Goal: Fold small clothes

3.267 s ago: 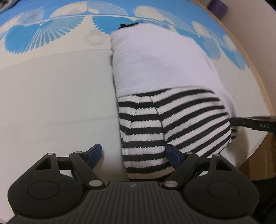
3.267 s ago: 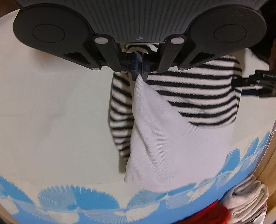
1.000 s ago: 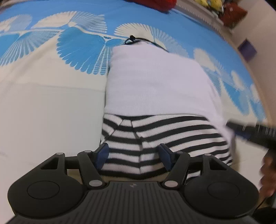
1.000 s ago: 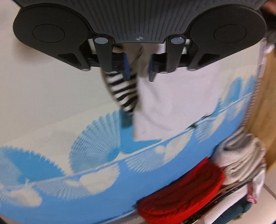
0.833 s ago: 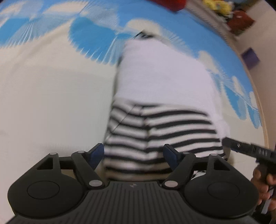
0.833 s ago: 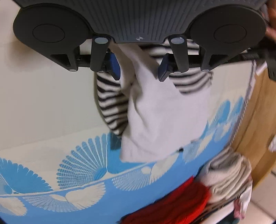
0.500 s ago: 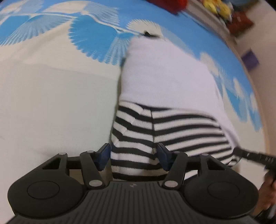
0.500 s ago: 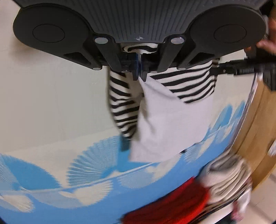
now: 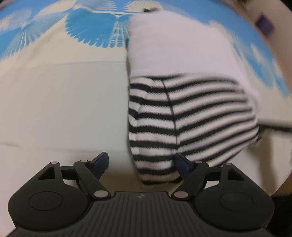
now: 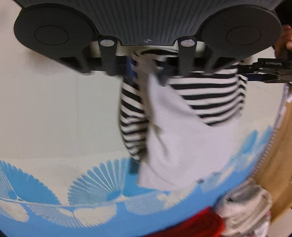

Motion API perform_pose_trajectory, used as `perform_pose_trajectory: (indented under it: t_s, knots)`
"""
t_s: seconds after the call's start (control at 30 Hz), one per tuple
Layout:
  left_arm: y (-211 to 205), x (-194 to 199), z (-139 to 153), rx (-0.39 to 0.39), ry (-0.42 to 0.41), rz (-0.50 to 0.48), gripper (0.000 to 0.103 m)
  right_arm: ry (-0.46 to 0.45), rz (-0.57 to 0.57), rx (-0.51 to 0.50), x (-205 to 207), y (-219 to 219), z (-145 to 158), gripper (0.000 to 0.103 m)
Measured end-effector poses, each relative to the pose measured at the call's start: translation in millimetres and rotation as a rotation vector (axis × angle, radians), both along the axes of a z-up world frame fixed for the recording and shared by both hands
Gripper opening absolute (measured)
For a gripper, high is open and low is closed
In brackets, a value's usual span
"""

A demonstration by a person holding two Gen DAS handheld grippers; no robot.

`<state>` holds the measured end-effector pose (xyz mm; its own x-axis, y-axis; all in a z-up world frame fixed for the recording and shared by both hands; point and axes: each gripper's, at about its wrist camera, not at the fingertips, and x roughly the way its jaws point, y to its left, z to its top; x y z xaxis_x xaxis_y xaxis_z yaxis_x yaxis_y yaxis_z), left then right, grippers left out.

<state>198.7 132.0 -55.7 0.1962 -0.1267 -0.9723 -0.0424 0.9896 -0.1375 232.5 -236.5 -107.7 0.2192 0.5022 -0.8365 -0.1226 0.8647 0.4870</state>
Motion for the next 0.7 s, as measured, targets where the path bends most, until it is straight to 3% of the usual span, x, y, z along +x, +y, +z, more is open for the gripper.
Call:
perform_pose_trajectory:
  t_s: [0.03, 0.1, 0.17, 0.2, 0.27, 0.33, 0.47, 0.6, 0.67, 0.7]
  knots:
    - [6, 1, 0, -0.036, -0.010, 0.025, 0.076, 0.010, 0.009, -0.003, 0, 1, -3, 0.050]
    - [11, 3, -5, -0.124, -0.003, 0.047, 0.043, 0.012, 0.028, 0.000, 1, 6, -7, 0.050]
    - [9, 8, -3, -0.124, -0.032, 0.041, 0.038, 0.017, 0.054, 0.014, -1, 11, -9, 0.036]
    - [9, 8, -1, -0.114, -0.052, 0.033, 0.036, 0.028, 0.067, 0.048, -2, 12, -10, 0.009]
    - [15, 10, 4, -0.105, -0.093, 0.063, 0.034, 0.014, 0.067, 0.078, -4, 14, -5, 0.007]
    - [17, 5, 10, -0.095, -0.105, 0.066, 0.034, 0.005, 0.075, 0.086, -5, 13, -1, 0.006]
    - [8, -3, 11, -0.044, -0.079, -0.050, 0.037, 0.011, 0.066, 0.053, -6, 9, -1, 0.006]
    - [16, -9, 8, -0.049, -0.059, -0.042, 0.038, 0.000, 0.085, 0.005, -9, 9, 4, 0.006]
    - [9, -13, 18, 0.011, -0.077, -0.081, 0.047, -0.022, 0.071, -0.045, -12, 8, 10, 0.007]
    - [6, -15, 25, 0.059, -0.094, -0.094, 0.059, -0.034, 0.051, -0.095, -14, 7, 14, 0.007]
